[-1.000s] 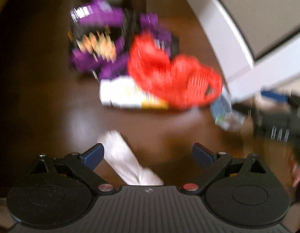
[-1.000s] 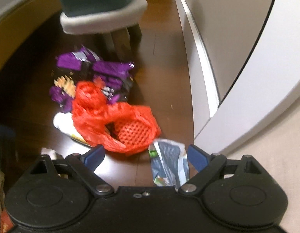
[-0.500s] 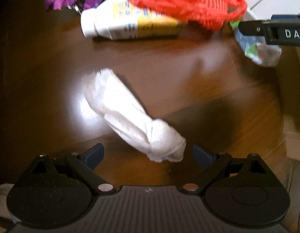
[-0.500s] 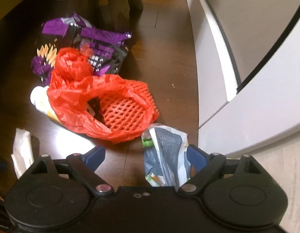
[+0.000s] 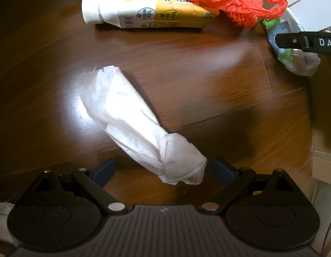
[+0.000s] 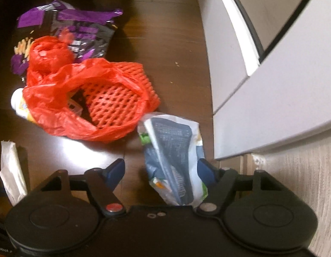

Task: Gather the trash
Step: 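Grasp the white rolled cloth with the left tool while the right tool grasps the clear printed packet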

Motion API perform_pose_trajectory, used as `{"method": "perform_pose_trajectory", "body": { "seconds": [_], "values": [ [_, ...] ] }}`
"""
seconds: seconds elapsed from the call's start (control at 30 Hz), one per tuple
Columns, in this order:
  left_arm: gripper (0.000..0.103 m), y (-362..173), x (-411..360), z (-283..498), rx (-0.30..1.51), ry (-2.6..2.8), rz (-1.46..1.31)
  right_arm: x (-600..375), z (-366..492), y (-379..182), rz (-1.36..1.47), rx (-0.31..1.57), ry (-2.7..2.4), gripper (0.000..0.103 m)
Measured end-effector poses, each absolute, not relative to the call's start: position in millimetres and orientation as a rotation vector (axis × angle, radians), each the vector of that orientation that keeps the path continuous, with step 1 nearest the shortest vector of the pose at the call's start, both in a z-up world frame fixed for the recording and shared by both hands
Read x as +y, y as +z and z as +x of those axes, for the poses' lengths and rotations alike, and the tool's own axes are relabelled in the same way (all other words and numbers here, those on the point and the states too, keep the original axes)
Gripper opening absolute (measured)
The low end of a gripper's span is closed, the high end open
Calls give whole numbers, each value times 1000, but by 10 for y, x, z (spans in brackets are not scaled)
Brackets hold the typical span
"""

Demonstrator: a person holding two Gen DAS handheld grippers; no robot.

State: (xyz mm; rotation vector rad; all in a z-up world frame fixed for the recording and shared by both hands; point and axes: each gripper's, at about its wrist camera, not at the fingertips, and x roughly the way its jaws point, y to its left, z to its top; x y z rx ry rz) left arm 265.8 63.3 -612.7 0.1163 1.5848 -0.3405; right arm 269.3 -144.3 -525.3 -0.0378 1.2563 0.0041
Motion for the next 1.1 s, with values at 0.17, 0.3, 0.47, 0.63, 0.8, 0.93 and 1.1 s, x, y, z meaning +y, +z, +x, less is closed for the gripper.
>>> {"method": "perform_pose_trajectory", "body": {
  "seconds": [0.17, 0.3, 0.47, 0.63, 0.8, 0.93, 1.1],
  "values": [
    [81, -6201, 630, 2644, 1594, -355, 129, -1511, 2716, -5303, -10, 1277, -24, 42],
    [72, -6221, 609, 2652, 1591, -340, 126, -1493, 2697, -5293, 0, 1285, -41, 24],
    [37, -6175, 582, 2607, 1570, -321, 140, -1465, 2601, -5241, 14, 1261, -48, 11],
    [34, -6119, 627, 2615, 1556, -321, 98, -1454, 2439, -5137, 58, 1233, -54, 4],
    [34, -5925, 691, 2685, 1507, -302, 70, -1471, 2241, -4951, 151, 1197, -70, 3],
    [34, -5658, 725, 2712, 1439, -306, 50, -1485, 2097, -4678, 206, 1145, -63, 3],
    [34, -5239, 678, 2799, 1338, -312, 30, -1462, 2047, -4285, 234, 1074, -22, 3]
  ]
}}
